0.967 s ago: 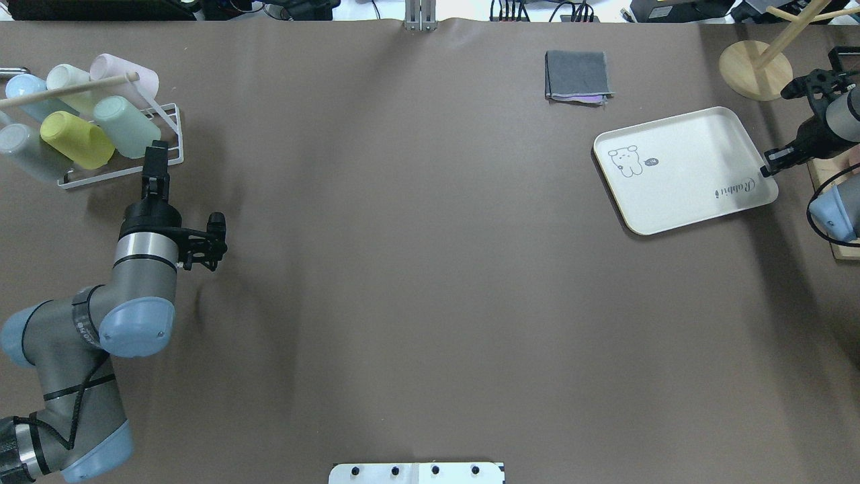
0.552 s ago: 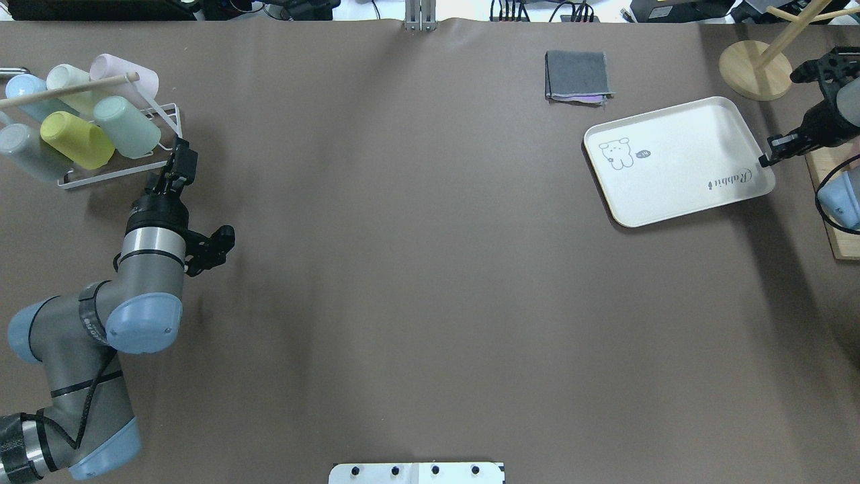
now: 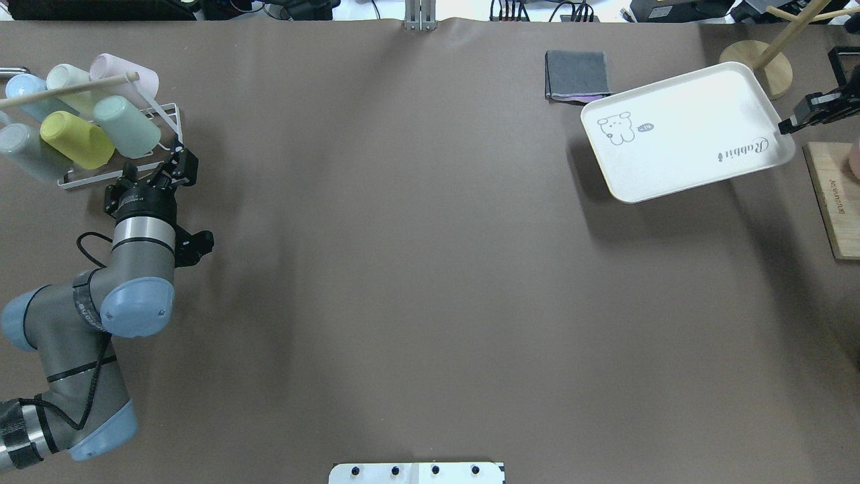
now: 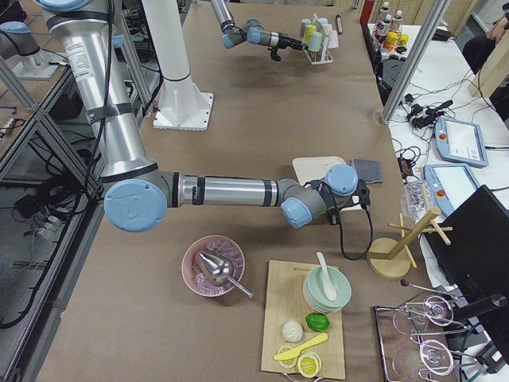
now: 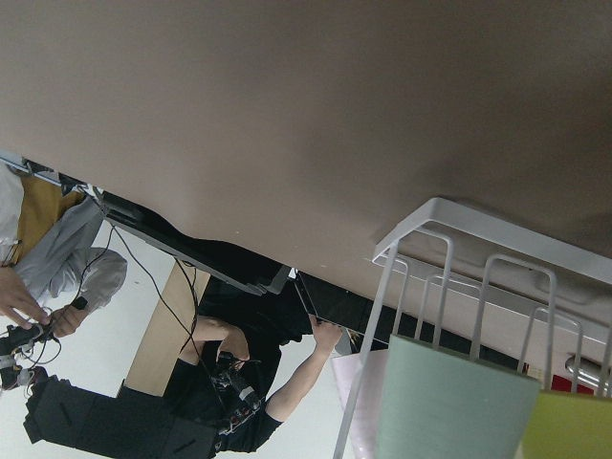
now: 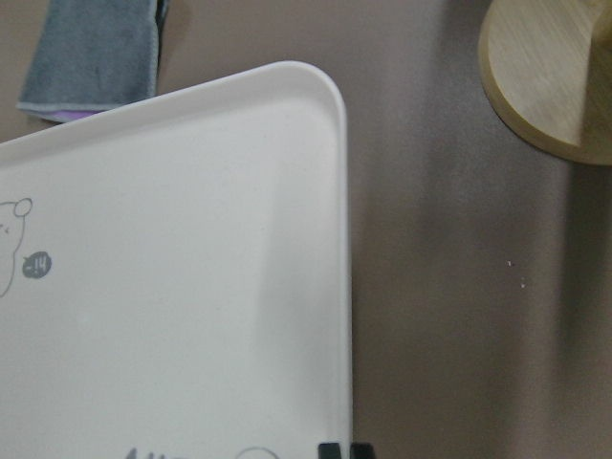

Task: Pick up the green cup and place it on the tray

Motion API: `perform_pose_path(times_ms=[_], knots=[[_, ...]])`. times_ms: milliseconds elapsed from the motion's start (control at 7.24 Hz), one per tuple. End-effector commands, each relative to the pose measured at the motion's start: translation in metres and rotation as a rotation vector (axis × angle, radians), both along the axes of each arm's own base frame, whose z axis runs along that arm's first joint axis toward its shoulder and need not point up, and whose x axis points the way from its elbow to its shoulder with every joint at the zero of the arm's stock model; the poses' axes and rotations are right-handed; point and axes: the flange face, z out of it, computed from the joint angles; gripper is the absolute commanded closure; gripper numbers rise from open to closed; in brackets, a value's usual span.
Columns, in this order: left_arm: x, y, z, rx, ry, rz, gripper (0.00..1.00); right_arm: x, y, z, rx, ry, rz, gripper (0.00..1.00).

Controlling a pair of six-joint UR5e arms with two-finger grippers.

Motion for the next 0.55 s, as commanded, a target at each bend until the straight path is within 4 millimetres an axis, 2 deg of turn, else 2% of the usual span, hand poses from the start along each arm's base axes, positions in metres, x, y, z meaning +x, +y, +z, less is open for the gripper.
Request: perform_pose_path(times_ms=[0, 138, 276, 414], knots=[[-0.004, -0.012, 0.039, -0.034, -0.052, 0.005, 0.07, 0.028, 0.007, -0.046, 0.058, -0.092, -0.002, 1.00], [-0.002, -0.013, 0.052, -0.030, -0.058, 0.011, 0.07, 0.029, 0.015, -0.074, 0.049, -0.115, 0.021, 1.00], [-0.002, -0.013, 0.048, -0.015, -0.066, 0.027, 0.07, 0.027, 0.018, -0.097, 0.048, -0.128, 0.039, 1.00], [-0.008, -0.018, 0.038, 0.011, -0.094, 0.047, 0.07, 0.019, 0.016, -0.107, 0.064, -0.131, 0.028, 1.00]])
